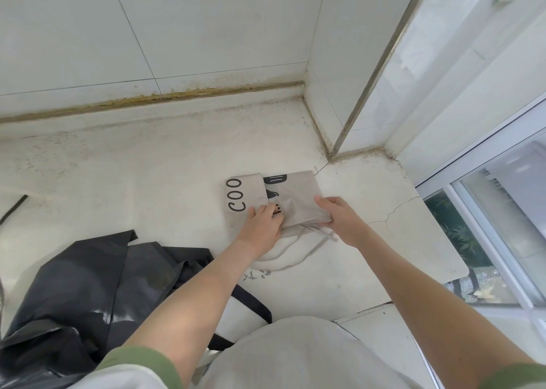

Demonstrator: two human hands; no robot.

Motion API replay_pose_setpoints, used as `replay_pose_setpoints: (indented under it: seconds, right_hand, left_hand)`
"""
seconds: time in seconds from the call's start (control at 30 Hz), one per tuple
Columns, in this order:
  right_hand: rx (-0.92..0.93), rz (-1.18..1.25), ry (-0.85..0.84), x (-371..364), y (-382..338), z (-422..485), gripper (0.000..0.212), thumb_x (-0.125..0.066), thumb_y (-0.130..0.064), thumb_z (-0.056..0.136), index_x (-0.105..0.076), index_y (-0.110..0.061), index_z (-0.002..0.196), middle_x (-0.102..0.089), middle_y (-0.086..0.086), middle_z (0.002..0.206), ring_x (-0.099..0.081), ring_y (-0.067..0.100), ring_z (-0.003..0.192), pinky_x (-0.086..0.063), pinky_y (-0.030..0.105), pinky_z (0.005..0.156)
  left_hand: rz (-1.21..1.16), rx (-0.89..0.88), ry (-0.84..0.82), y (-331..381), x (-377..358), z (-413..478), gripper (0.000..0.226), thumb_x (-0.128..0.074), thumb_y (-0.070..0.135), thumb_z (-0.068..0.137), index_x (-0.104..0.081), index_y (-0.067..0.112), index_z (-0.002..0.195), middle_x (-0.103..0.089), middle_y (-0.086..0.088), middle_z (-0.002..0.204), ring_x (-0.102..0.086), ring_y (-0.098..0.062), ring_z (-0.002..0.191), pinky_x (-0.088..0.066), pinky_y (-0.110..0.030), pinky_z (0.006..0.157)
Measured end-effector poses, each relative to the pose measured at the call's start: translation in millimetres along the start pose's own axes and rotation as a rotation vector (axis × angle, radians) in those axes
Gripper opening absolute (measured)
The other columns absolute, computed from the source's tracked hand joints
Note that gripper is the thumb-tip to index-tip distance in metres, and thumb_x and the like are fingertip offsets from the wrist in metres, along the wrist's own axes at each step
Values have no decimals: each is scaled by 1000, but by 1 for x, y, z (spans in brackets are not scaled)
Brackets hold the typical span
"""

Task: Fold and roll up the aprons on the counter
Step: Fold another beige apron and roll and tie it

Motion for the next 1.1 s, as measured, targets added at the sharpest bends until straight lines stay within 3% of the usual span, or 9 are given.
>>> replay_pose_setpoints:
  seconds: [0.17,0.27,0.43,0.53,0.7,0.87,0.93,1.0,1.1]
  right_hand:
    - [-28,-507,149,5,0,9,18,-61,-10,88,-48,-12,75,-55,7,83,-52,20,73,-46,30,63]
    - [4,-610,166,0,-6,10,30,-57,-3,87,-36,-17,71,-39,-1,74,-36,14,63,-32,25,55]
    - [10,-473,152,-7,-3,8,29,-48,6,92,-34,-14,76,-39,2,81,-47,16,69,-57,25,53]
    - [54,-561,179,-6,-8,12,29,-48,5,90,-33,-15,75,-39,2,80,-46,23,73,-49,27,48]
    - [190,-874,256,-5,-12,15,22,-54,-1,88,-35,-7,97,-45,8,91,-44,26,86,-34,31,71]
    - [477,-1403,473,-22,-26,-1,74,-68,-4,71,-35,-15,137,-49,11,127,-51,33,111,-44,40,84]
    - [731,-1460,271,-49,-28,-6,74,-63,-5,69,-38,-17,138,-51,10,134,-51,33,118,-42,42,92]
    - [751,-1355,-73,-74,-13,-7,57,-49,-14,85,-41,-11,141,-44,10,143,-40,30,131,-30,37,108]
    - [627,-1282,-181,-90,7,-6,48,-41,-15,95,-40,-7,143,-42,9,144,-34,27,132,-21,28,114]
  left_hand:
    - [-276,-41,185,-2,19,-3,15,-43,20,75,-46,15,61,-56,-12,118,-47,-37,123,-27,-60,101]
    - [-341,-91,39,4,12,-3,32,-56,14,80,-32,19,59,-47,-3,136,-20,-19,144,3,-47,117]
    - [-211,-114,-232,12,-5,-8,17,-56,29,86,-49,18,98,-21,4,153,-16,-8,143,15,-49,115]
    - [-165,-104,-324,13,-14,-10,69,-48,25,93,-11,13,150,-1,-1,160,5,-13,148,20,-47,114]
    - [-25,-177,-468,19,-17,-14,73,-32,6,93,0,33,153,19,-1,159,21,-17,145,20,-49,112]
    - [-193,-191,-521,17,-14,-14,47,-42,26,96,-42,44,139,6,7,160,18,-14,146,17,-51,114]
    - [-568,-56,-458,13,-4,-14,18,-51,37,92,-68,41,99,-33,7,151,-13,-16,144,-4,-46,117]
    - [-982,182,-191,-3,16,-14,21,-54,40,86,-65,30,71,-64,3,105,-49,-17,108,-36,-32,94]
    - [-919,487,385,-47,42,-30,17,-50,18,92,-61,13,79,-61,5,83,-55,-14,85,-42,-26,76]
Point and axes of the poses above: each hand's wrist, its own z-axis towards the middle knuckle, its own x-axis out of the back of the hand, y = z × x, the point moved 7 cm from there along z, towards the middle knuckle
